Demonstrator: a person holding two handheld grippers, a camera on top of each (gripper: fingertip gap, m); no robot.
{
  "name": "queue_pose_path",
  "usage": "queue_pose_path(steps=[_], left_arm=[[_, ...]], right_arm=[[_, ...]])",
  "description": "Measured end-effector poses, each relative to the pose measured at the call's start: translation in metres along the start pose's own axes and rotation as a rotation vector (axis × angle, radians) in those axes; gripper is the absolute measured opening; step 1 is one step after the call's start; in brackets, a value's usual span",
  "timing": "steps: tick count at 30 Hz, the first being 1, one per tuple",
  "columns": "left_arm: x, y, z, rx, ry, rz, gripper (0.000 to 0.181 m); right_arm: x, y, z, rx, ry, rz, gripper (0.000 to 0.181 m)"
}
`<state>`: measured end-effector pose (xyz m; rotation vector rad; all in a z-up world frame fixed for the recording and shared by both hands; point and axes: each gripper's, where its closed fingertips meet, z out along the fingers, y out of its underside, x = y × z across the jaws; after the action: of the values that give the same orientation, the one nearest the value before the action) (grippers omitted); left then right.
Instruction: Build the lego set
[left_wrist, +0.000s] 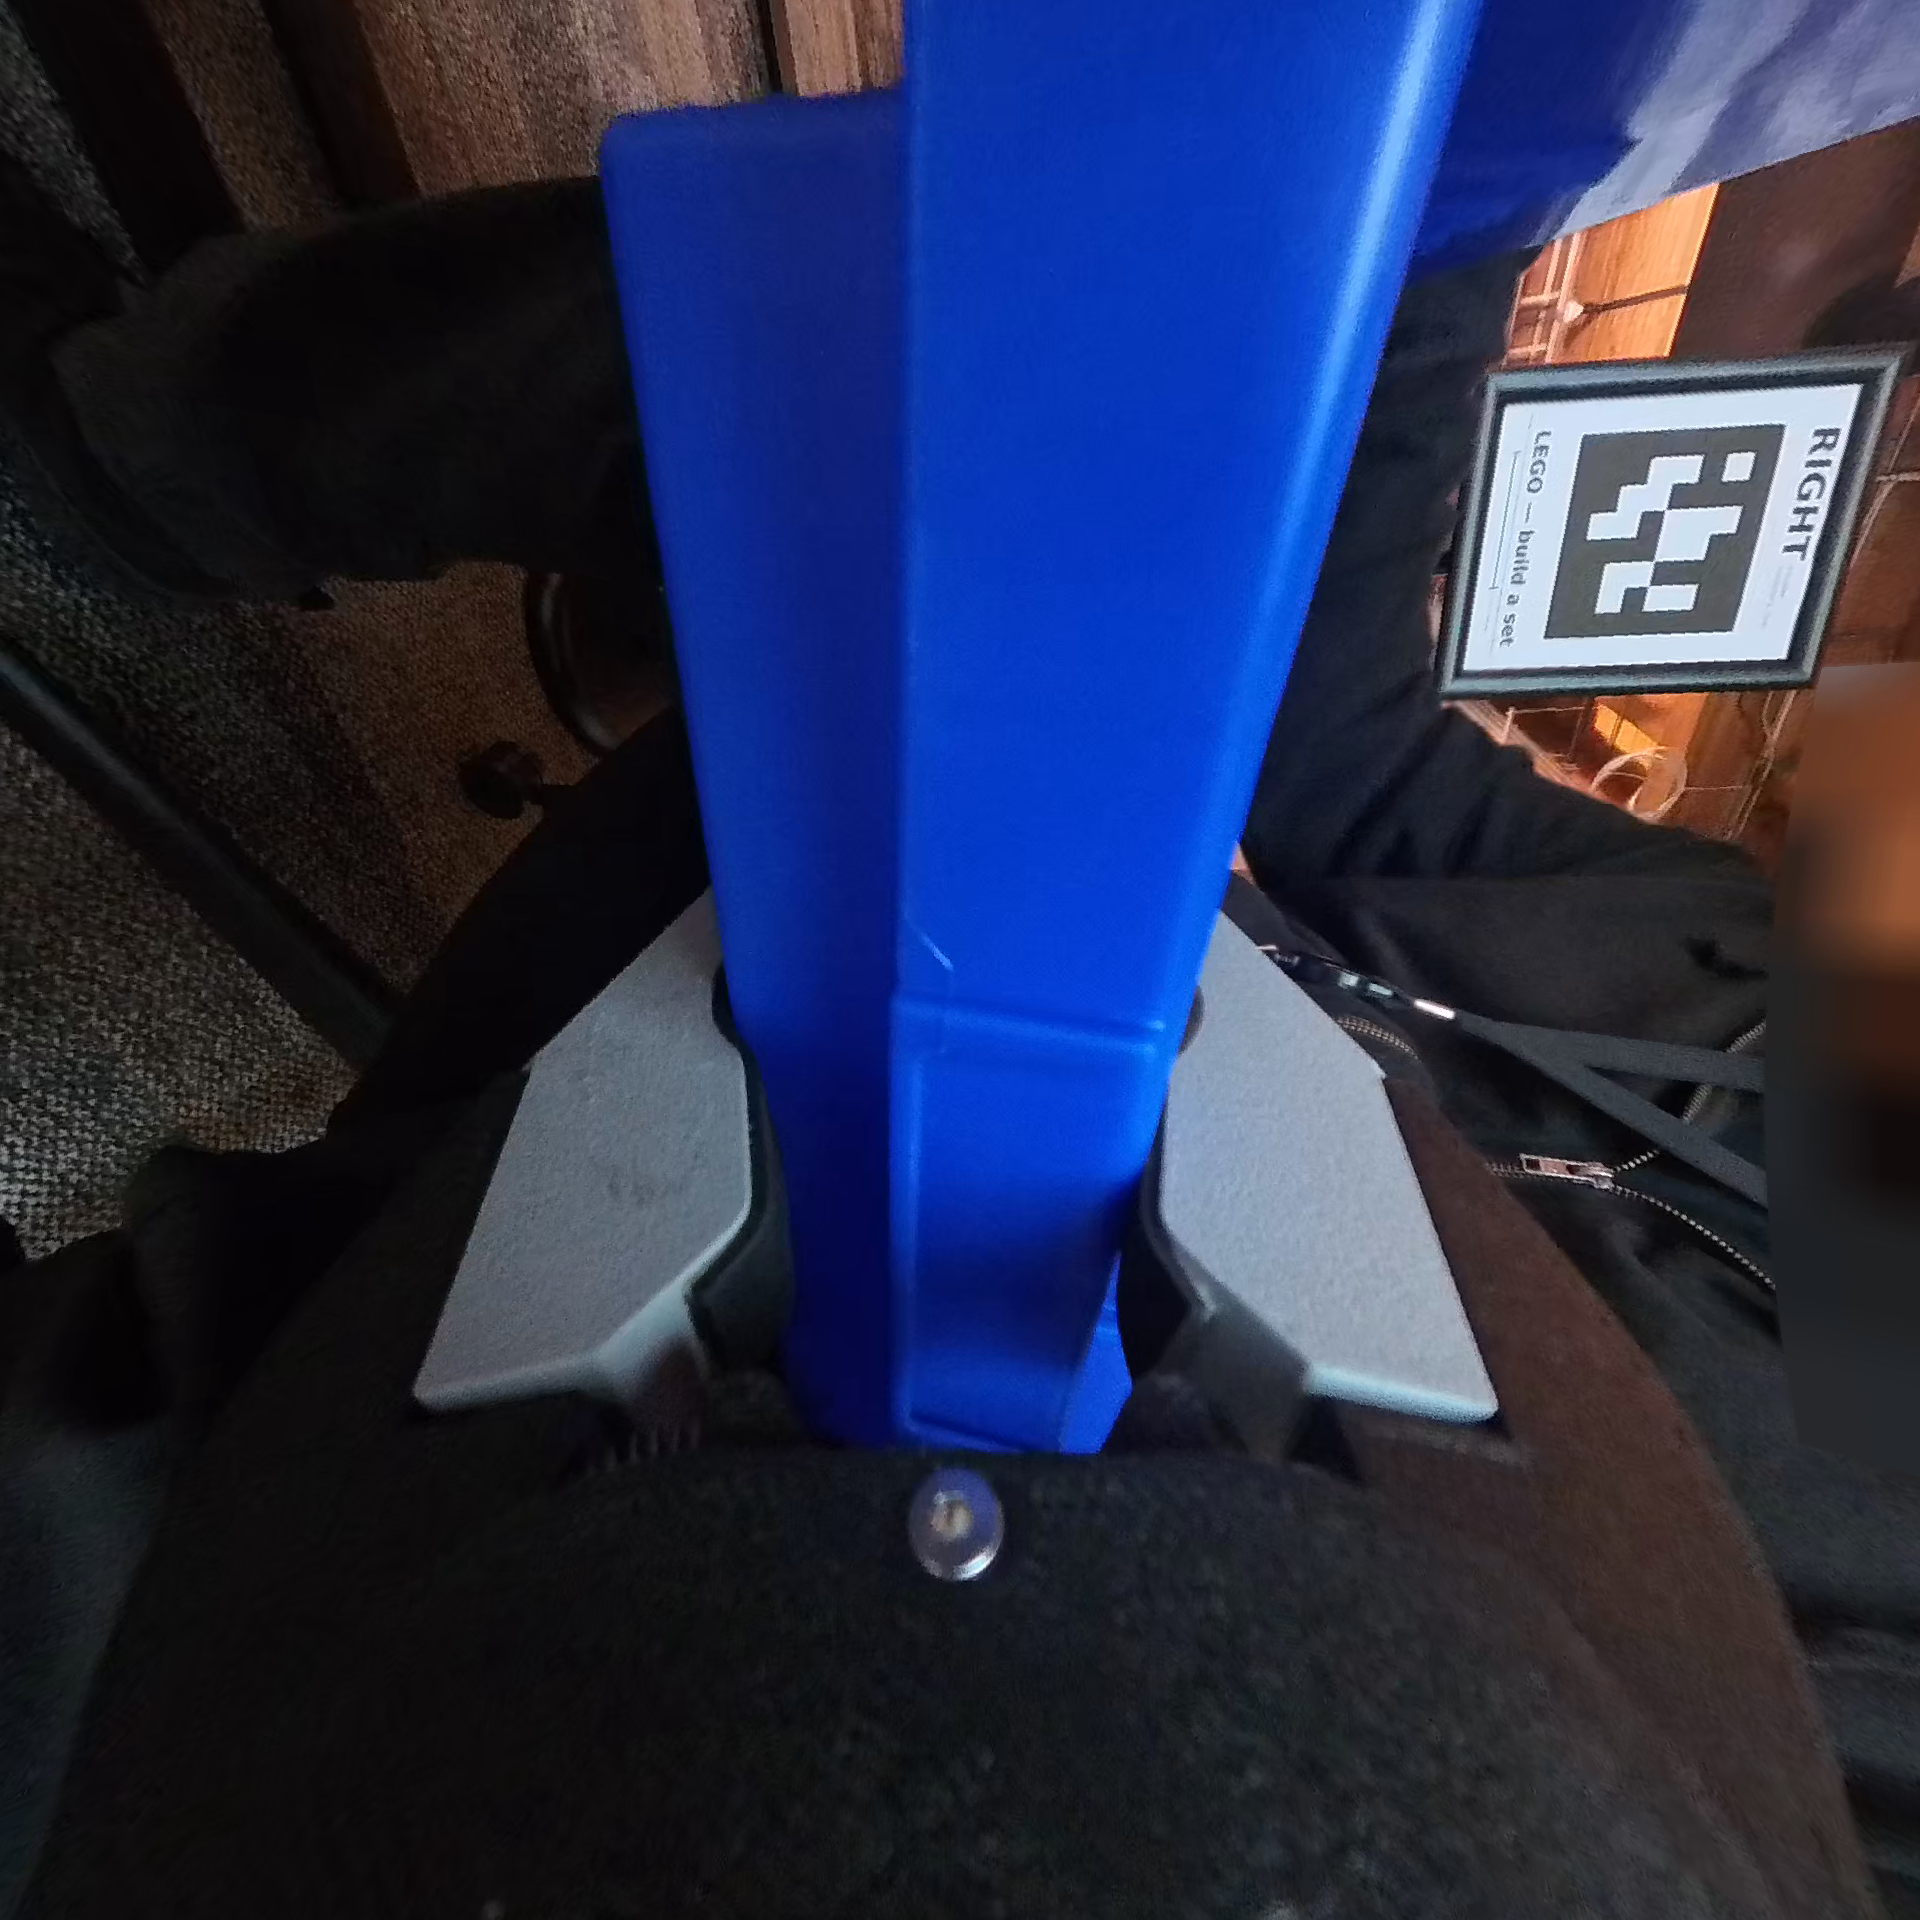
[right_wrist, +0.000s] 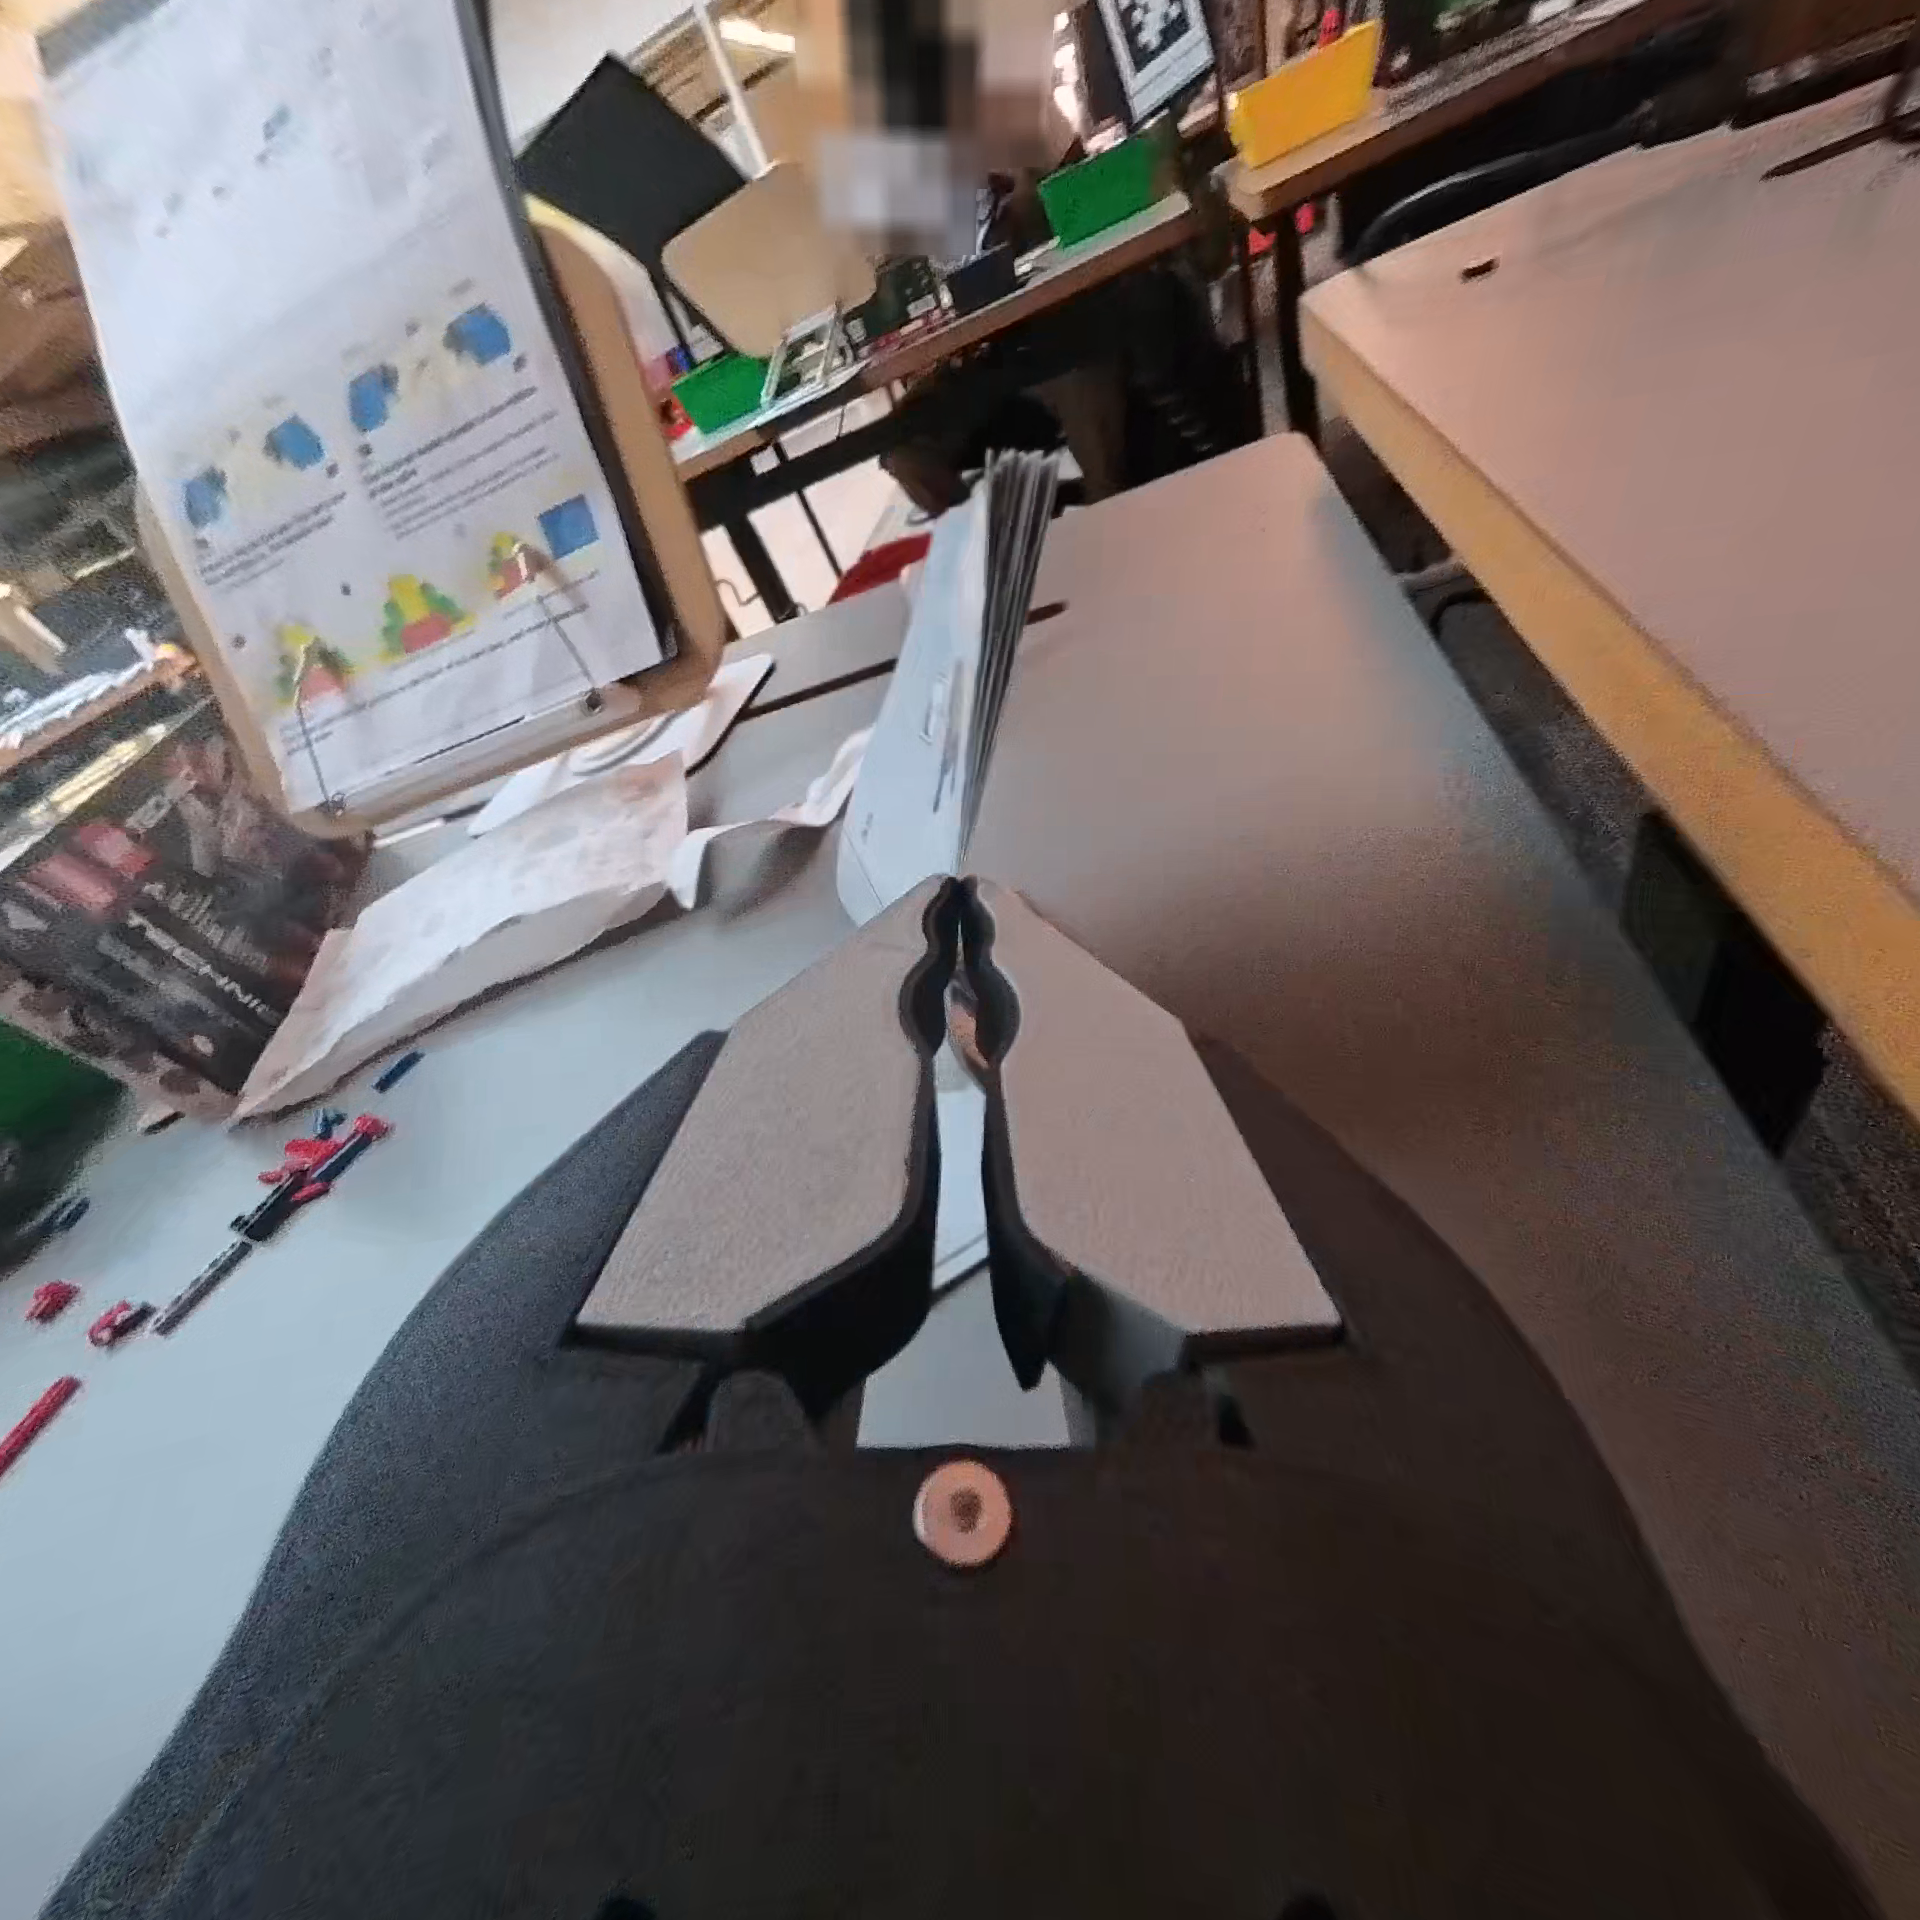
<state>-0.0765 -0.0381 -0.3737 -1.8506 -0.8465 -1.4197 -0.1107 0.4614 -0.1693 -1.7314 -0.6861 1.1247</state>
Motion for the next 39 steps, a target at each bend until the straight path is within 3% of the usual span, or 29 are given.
queue_pose_path(steps=[7, 9, 14, 17, 20, 23, 27, 30, 32, 35, 39], left_arm=[[0.001, 0.001, 0.001, -0.002, -0.008, 0.008, 0.076], [0.002, 0.001, 0.001, -0.002, -0.008, 0.009, 0.076], [0.001, 0.001, 0.001, -0.004, -0.006, 0.01, 0.076], [0.002, 0.002, 0.0, -0.002, -0.004, 0.011, 0.076], [0.001, 0.002, -0.001, -0.001, -0.004, 0.01, 0.076], [0.002, 0.002, -0.001, 0.002, -0.003, 0.012, 0.076], [0.001, 0.002, -0.001, 0.002, -0.003, 0.01, 0.076], [0.001, 0.002, 0.0, -0.001, -0.005, 0.009, 0.076], [0.001, 0.002, 0.0, -0.002, -0.006, 0.009, 0.076], [0.001, 0.002, 0.0, -0.003, -0.01, 0.008, 0.076], [0.001, 0.003, -0.001, 0.001, -0.01, 0.006, 0.076]], right_arm=[[0.028, -0.022, -0.008, 0.019, -0.02, 0.264, 0.0], [0.036, -0.023, -0.006, 0.008, 0.004, 0.222, 0.0], [0.006, 0.065, 0.011, -0.468, -0.132, -0.049, 0.0], [-0.01, 0.063, 0.002, -0.442, -0.19, -0.15, 0.0], [-0.02, 0.085, -0.012, -0.589, -0.261, -0.246, 0.003], [-0.021, 0.107, -0.028, -0.705, -0.335, -0.417, 0.017], [-0.023, 0.11, -0.041, -0.732, -0.382, -0.641, 0.053], [-0.048, 0.119, -0.05, -0.775, -0.446, -0.654, 0.084], [-0.059, 0.129, -0.05, -0.805, -0.448, -0.715, 0.094], [-0.051, 0.134, -0.035, -0.841, -0.368, -0.771, 0.092], [-0.05, 0.13, -0.025, -0.881, -0.429, -0.668, 0.051]])
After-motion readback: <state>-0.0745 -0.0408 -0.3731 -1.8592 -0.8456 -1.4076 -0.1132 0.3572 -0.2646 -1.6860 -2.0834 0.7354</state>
